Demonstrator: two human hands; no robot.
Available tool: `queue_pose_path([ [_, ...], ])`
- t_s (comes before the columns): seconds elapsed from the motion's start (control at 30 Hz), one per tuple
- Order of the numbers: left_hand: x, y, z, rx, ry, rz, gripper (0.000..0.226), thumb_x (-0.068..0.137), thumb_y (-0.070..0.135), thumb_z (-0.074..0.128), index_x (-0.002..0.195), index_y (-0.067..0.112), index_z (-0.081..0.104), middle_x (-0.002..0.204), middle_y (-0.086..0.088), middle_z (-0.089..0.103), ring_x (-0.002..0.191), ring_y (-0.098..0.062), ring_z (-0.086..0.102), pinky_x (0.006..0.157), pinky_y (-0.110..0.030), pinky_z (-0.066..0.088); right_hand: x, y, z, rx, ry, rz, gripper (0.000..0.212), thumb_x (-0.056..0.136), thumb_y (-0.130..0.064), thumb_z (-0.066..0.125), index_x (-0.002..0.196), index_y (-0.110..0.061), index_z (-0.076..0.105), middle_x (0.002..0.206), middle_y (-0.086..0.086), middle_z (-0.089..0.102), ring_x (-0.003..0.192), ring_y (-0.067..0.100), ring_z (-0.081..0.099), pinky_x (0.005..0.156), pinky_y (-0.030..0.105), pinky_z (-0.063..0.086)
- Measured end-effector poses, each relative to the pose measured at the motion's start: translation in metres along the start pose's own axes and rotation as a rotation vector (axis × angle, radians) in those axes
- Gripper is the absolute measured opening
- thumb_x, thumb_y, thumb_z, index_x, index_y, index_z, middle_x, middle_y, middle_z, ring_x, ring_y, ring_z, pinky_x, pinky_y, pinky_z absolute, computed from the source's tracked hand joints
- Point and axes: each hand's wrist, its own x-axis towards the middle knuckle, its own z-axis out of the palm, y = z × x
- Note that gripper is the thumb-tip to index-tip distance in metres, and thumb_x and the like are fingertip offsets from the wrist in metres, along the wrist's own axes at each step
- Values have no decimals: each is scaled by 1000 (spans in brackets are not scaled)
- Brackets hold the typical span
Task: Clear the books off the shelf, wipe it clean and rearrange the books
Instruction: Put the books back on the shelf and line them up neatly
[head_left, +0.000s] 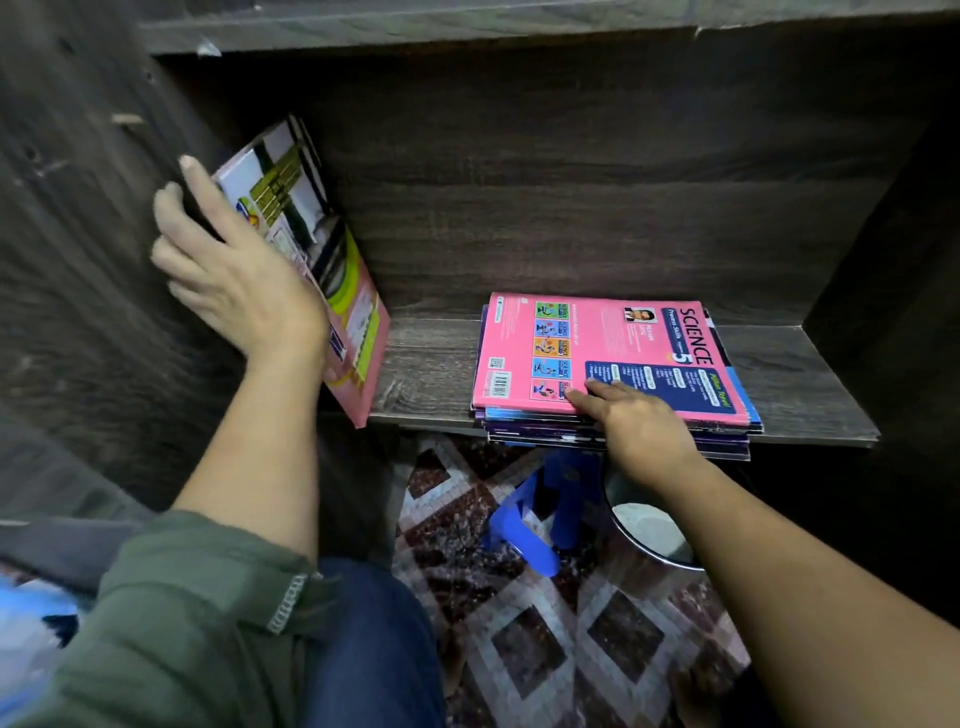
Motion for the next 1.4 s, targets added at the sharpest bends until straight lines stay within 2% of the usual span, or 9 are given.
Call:
queue_pose_path([
  [0.1,-3,0,-2,18,-33,-22,52,101,13,22,153,11,17,153,-6,29,128,-31,41,100,-38,35,-2,-2,-3,-5,-24,8,81,87,-26,69,152,-36,21,160,-3,21,146,24,22,117,39,23],
  [0.2,-4,-2,-10,15,-80,-7,58,97,11,-1,154,8,9,157,-10,20,133,-33,34,101,-42,31,-4,-2,-4,0,-25,8,86,83,-26,72,152,-35,22,160,-3,21,146,24,22,117,39,24],
  [0.3,-8,2,-10,28,-95,6,54,101,11,17,154,6,9,159,-12,16,135,-36,31,102,-47,29,-1,0,-2,5,5,2,66,96,-23,55,151,-36,23,159,-3,23,145,24,24,116,38,25],
  [0.43,-35,21,-19,63,-259,123,91,81,27,68,152,12,13,158,-15,14,137,-40,27,105,-54,27,-1,4,-3,46,20,-8,58,98,-20,49,150,-37,28,158,-2,27,143,23,28,114,37,28],
  [0.7,-117,65,-10,-61,-811,949,73,82,40,66,146,25,34,149,-5,31,133,-27,29,106,-45,28,-4,37,-12,32,-26,189,76,86,-33,68,150,-35,27,155,5,30,139,28,32,113,44,30],
  [0.87,-161,77,4,-104,-1117,1160,63,87,42,64,142,21,40,139,-6,43,128,-27,43,104,-41,40,-7,48,-14,86,-59,164,72,89,-28,66,149,-37,29,158,3,26,142,25,31,113,39,31],
  [1.2,-176,85,8,6,-929,1349,30,95,17,49,125,13,47,121,-7,57,101,-33,63,80,-42,49,-12,53,-23,165,30,157,53,91,-36,62,141,-34,45,143,1,49,128,25,48,106,37,39],
  [1.3,-175,88,5,39,-824,1361,32,94,11,48,127,13,45,119,-5,60,96,-32,66,75,-42,50,-15,56,-24,24,52,220,65,84,-47,65,143,-38,39,144,-1,45,133,24,41,111,46,28],
  [1.4,-166,94,2,54,-844,1297,34,94,8,47,128,11,43,118,-8,61,97,-35,65,77,-44,50,-17,62,-28,-56,165,395,55,90,-32,62,140,-40,41,143,1,46,132,30,38,111,59,21],
])
